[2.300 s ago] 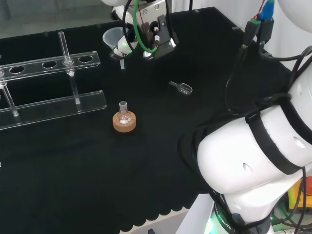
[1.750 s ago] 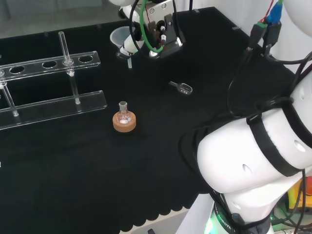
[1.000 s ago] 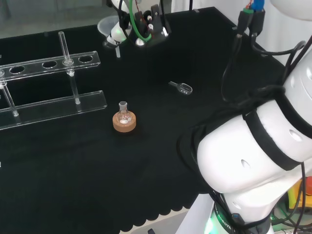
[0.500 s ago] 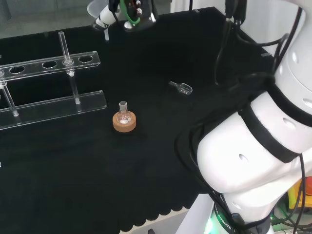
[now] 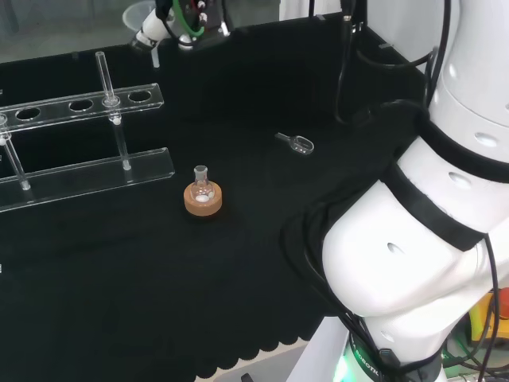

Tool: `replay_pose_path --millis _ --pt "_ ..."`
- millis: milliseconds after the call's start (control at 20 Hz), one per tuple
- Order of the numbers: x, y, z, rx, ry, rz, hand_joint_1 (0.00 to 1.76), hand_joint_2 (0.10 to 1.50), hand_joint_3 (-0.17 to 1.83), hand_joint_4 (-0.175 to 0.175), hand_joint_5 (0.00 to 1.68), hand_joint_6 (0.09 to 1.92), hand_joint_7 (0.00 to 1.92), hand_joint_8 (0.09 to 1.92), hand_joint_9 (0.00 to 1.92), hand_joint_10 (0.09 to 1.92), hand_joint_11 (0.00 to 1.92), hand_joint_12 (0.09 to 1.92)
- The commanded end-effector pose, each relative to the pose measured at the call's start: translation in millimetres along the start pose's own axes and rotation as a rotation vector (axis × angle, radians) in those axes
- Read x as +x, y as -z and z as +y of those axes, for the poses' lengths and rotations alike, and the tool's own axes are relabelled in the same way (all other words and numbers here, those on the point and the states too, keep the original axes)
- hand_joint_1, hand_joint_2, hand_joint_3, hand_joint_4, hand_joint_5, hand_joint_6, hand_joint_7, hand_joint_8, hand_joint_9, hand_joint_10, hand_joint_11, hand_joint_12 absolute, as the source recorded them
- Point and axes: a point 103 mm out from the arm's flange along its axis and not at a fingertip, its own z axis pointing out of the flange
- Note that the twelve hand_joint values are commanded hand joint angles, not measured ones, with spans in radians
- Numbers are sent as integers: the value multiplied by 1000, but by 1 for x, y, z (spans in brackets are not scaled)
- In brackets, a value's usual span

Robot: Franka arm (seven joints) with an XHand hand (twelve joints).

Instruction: Put the funnel back on the funnel stand.

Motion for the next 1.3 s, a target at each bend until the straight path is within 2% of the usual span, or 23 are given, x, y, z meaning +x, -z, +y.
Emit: replay_pose_path --millis 50,450,950,1050,1150,1300 --pt "21 -9 -1 18 23 18 942 524 469 -13 568 87 1148 246 560 470 0 1101" --pt "36 -47 -4 76 41 14 939 525 478 -13 570 87 1150 245 563 470 0 1103" --pt "28 -64 7 85 16 23 937 526 488 -14 572 87 1149 243 565 469 0 1104" --pt "25 -68 8 112 21 20 931 527 491 -14 570 87 1144 240 565 468 0 1104" --pt "22 -74 10 170 28 34 885 517 507 -13 537 87 1051 203 537 470 0 1032" --pt "21 -80 11 209 43 28 756 532 435 -6 437 87 838 126 403 530 0 785"
